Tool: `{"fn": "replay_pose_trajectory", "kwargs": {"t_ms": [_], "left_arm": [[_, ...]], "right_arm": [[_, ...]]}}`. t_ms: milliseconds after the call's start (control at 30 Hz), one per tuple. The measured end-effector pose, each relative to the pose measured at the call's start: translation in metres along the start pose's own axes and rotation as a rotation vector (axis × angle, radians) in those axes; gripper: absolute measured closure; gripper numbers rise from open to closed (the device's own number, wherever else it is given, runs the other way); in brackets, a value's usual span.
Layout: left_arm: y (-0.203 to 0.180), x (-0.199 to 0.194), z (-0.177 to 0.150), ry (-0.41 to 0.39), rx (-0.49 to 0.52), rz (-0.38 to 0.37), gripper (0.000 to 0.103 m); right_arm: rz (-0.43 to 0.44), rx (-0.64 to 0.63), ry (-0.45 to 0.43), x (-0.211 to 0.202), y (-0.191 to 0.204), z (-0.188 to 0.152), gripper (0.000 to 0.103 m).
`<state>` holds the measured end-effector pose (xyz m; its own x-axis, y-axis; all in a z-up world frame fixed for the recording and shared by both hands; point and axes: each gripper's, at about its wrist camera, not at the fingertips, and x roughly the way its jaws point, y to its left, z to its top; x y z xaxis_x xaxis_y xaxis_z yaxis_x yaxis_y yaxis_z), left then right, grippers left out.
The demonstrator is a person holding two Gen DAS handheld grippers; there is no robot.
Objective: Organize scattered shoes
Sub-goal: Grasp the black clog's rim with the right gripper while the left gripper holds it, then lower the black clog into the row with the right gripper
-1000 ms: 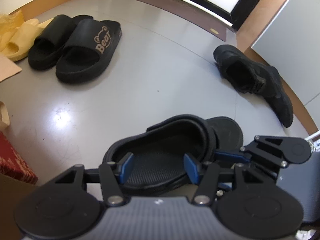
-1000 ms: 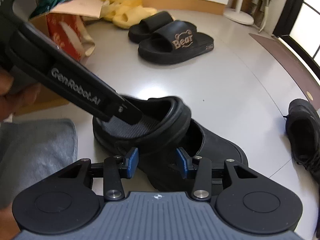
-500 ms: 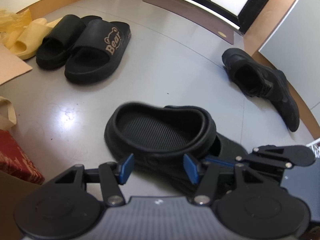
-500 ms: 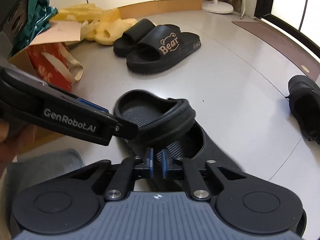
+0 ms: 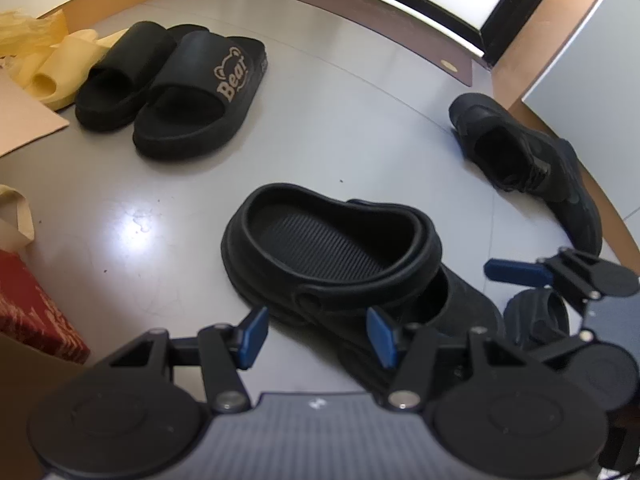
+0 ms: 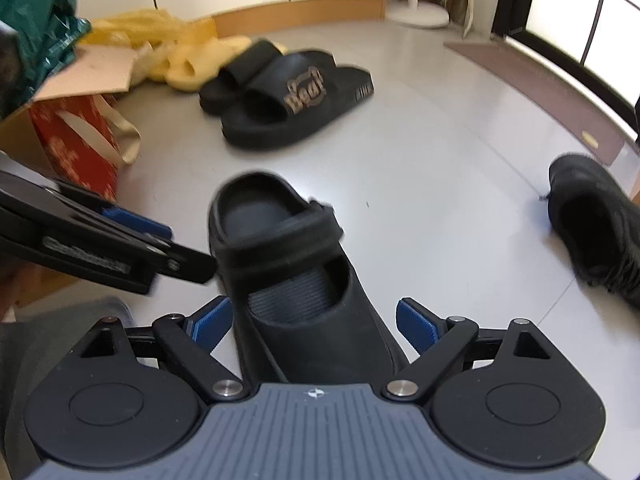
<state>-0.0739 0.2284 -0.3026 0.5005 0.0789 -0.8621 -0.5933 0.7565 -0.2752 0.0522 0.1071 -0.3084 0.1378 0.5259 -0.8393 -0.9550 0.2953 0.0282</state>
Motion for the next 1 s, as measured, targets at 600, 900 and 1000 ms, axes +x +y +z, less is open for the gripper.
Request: {"fn": "replay_pose_trajectory", "kwargs": {"t_ms": [600,900,1000], "left_arm": [[0.006,0.002,-0.002,0.006,-0.008,0.007,0.045],[0.008,0.0,-0.001,0.006,-0.011,0.017,0.045],[0.007,0.0,-0.001,0.004,-0.013,0.015,0.045]], "right_arm": [[0.022,0.152,0.095,-0.004,0.011,-0.018,0.03],[0.022,0.276,0.078,0.014,0.004,-0.011,0.018],[0.024,0.304,0.067,0.023,0.001,-0.009,0.015]]}}
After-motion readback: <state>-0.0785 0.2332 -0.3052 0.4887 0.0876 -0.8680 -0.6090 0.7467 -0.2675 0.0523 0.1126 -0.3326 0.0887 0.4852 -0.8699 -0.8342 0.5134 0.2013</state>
